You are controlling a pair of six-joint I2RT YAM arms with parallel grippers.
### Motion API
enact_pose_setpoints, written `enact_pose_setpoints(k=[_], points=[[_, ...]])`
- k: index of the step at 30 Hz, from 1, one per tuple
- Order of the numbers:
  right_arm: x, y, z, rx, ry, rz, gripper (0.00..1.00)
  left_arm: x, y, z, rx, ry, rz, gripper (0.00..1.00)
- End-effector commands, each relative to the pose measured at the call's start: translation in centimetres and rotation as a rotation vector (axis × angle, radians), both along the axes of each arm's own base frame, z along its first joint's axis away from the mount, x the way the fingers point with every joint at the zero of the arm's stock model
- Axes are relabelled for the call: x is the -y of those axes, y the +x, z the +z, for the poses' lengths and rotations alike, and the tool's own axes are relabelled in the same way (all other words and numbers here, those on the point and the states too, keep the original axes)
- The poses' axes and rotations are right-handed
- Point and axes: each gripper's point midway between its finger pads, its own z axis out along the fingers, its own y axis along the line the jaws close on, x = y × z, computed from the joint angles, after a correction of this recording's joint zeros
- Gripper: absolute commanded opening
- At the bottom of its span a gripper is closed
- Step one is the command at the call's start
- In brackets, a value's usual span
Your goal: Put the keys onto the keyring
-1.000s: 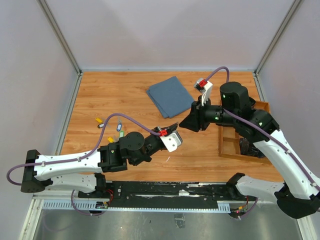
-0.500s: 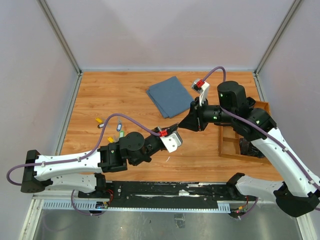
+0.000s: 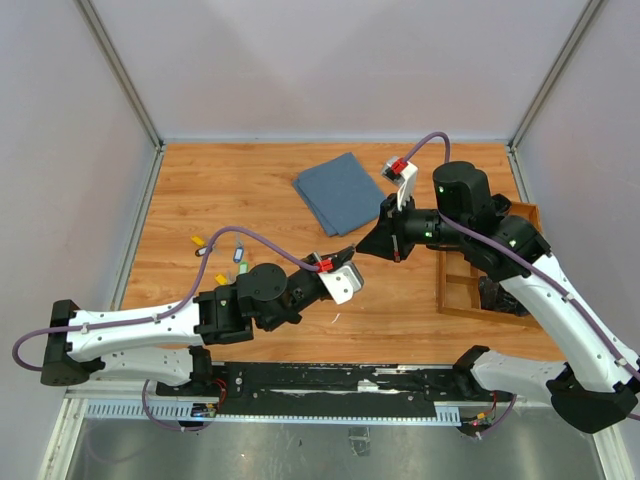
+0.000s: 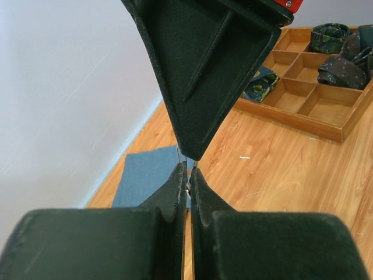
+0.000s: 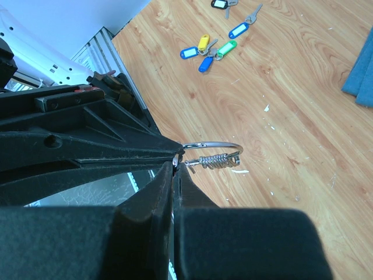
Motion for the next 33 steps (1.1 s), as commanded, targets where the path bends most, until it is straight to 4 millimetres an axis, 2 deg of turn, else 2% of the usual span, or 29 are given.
enact_pose_setpoints(k=[1,4,6,21,25,33], points=[[-0.3,0.0,0.6,0.018,0.032,0.005,0.01,0.0,-0.5,1.7,0.016,-0.065,-0.026,0.09],[-0.3,-0.1,0.9,0.021,0.04,0.007,0.0,-0.2,-0.4,1.7,0.017,-0.074,-0.017,0.23],[-0.4,-0.3,1.1,0.02,0.05,0.014,0.0,-0.3,-0.4,1.7,0.016,-0.078,-0.012,0.28],[-0.7,-1.2,3.3,0.023,0.132,0.046,0.01,-1.7,0.0,2.8,0.03,-0.143,0.031,0.34],[-0.8,-1.5,3.7,0.018,0.152,0.054,0.01,-2.0,-0.2,3.2,0.034,-0.161,0.023,0.38],[-1.1,-1.9,4.6,0.003,0.202,0.082,0.01,-2.4,-0.8,4.2,0.045,-0.19,-0.016,0.38]])
